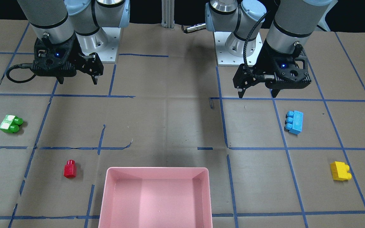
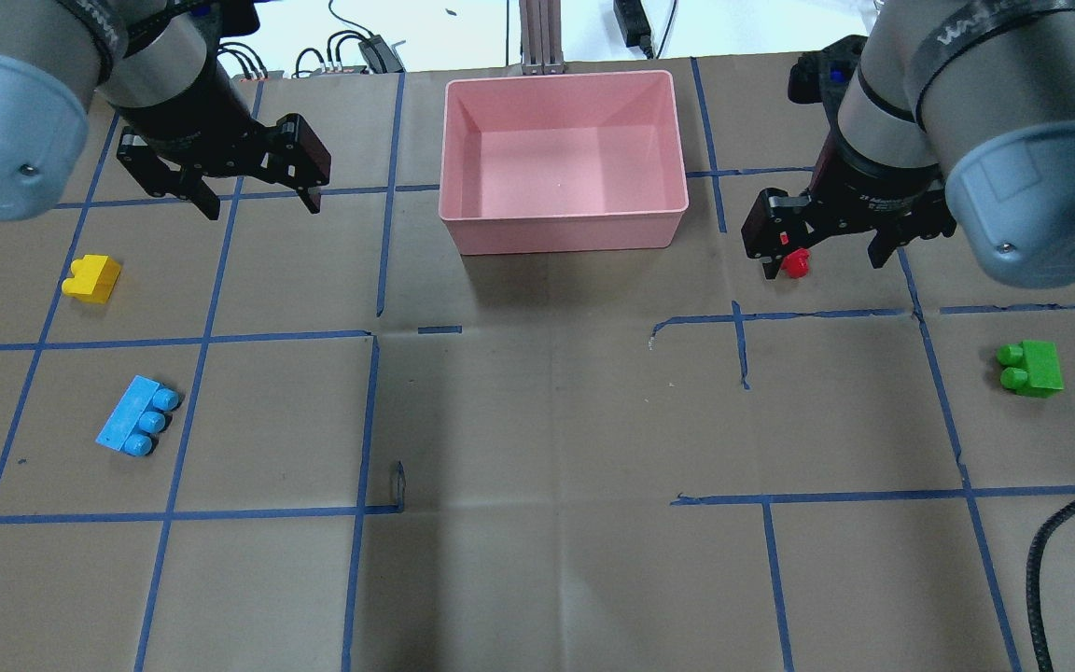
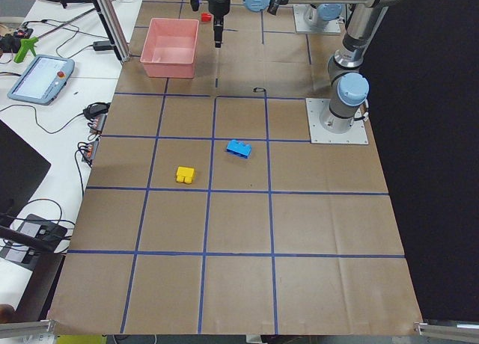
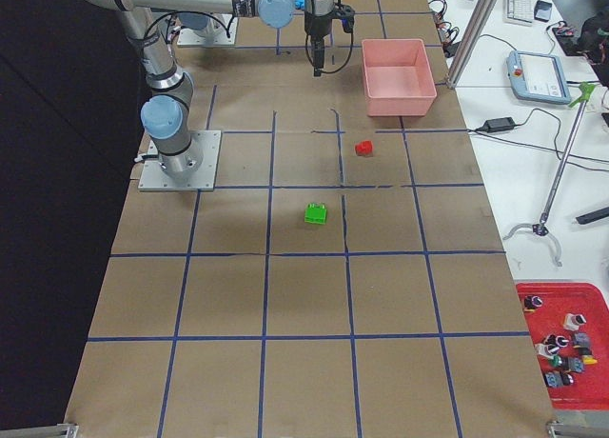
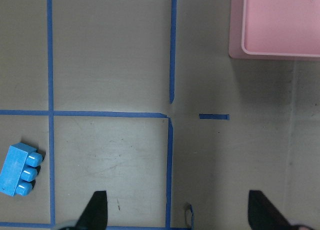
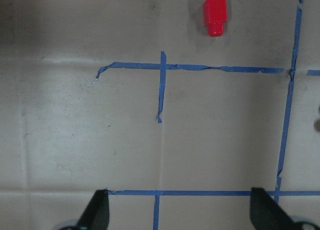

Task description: Put all blocks into box

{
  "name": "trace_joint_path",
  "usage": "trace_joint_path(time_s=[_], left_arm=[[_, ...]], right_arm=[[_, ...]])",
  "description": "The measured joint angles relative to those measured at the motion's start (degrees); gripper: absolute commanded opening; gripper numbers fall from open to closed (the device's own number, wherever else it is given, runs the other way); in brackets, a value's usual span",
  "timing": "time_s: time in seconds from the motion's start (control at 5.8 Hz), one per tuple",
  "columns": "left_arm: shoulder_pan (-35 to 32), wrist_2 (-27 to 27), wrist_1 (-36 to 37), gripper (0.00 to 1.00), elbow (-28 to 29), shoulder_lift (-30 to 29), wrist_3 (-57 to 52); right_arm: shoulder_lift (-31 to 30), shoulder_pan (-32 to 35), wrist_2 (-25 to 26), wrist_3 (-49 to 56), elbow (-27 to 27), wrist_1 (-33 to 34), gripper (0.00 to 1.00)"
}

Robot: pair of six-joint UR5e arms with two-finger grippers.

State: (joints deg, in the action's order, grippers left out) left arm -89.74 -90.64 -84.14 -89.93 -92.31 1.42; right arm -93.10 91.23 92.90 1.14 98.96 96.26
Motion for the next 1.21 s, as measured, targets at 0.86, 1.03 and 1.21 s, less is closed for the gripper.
trace_joint_path(time_s=[0.86,1.03,1.21], left_arm=[[15.7,0.3,-0.1,1.0,-1.4,0.4,-22.6],[22.4,0.3,0.2,0.99,-3.2,0.4,-33.6],[27.9,0.5,1.7,0.99,-5.7,0.3,-42.4]], right_arm=[[0.1,-1.9,0.3,2.5,-0.2,0.2,1.0],[-0.1,-4.5,0.5,4.8,-0.2,0.2,1.0],[-0.6,-9.1,0.7,6.1,-1.0,0.0,1.0]])
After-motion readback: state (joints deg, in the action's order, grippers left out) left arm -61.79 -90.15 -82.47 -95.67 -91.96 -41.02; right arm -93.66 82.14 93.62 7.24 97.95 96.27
